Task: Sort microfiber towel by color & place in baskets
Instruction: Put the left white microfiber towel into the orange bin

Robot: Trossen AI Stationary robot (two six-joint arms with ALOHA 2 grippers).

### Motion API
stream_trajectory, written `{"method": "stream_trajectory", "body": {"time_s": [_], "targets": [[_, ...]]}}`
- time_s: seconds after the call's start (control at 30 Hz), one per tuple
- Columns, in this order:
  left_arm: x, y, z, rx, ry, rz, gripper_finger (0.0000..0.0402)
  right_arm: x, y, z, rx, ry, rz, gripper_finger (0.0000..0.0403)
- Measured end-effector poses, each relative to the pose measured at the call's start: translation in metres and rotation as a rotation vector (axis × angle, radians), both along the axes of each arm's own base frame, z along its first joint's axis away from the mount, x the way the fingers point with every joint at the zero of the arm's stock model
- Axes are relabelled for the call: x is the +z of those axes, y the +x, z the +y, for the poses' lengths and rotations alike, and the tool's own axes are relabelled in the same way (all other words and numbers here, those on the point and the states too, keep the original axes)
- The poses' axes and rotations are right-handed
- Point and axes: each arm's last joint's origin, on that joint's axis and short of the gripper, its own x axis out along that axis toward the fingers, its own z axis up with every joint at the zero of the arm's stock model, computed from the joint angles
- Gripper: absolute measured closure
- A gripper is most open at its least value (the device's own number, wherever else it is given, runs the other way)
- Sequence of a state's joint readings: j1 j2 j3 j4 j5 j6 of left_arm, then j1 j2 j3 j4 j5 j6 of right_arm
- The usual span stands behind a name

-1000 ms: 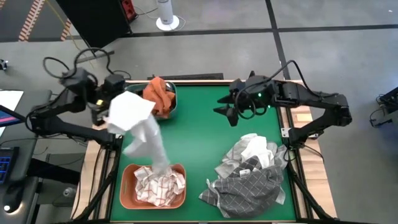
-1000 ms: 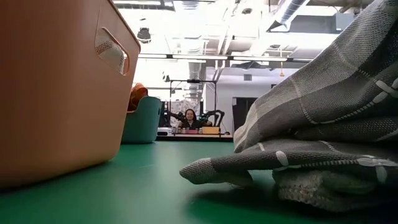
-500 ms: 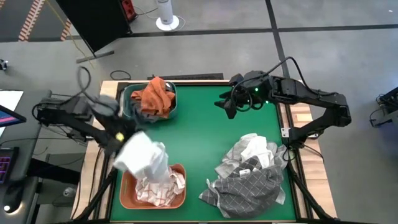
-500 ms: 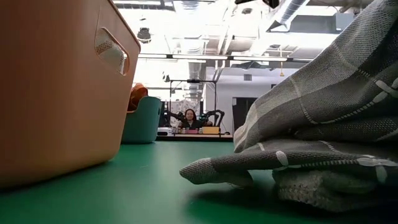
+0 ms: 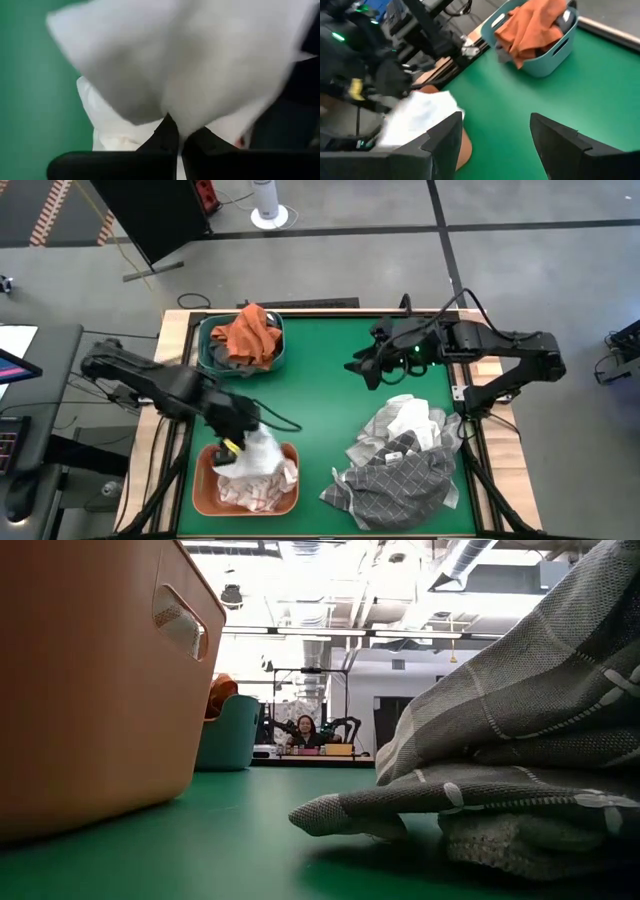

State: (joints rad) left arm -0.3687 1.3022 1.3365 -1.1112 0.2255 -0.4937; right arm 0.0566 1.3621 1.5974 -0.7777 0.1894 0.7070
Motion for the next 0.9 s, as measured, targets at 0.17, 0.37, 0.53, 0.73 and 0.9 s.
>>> {"method": "stream_trajectory", "body": {"time_s": [0.17, 0.37, 0.53, 0.73, 0.9], "targets": [[-0.038, 0.026, -0.022, 0.076, 0.035, 0.211, 0.0401, -0.003, -0.003, 0.015, 0.072, -0.027, 0.04, 0.0143], [-0.081, 0.041, -0.055, 0.271, 0.065, 0.446, 0.0401, -0.01, -0.015, 0.03, 0.152, -0.065, 0.154, 0.0143], [-0.105, 0.04, -0.082, 0.391, 0.082, 0.582, 0.0401, -0.015, -0.025, 0.041, 0.255, -0.162, 0.237, 0.0143], [-0.134, 0.052, -0.101, 0.6, 0.033, 0.676, 0.0401, -0.013, -0.026, 0.051, 0.289, -0.178, 0.217, 0.0143], [-0.16, 0.062, -0.108, 0.711, 0.043, 0.718, 0.0401, -0.013, -0.028, 0.059, 0.338, -0.212, 0.214, 0.0143]]}}
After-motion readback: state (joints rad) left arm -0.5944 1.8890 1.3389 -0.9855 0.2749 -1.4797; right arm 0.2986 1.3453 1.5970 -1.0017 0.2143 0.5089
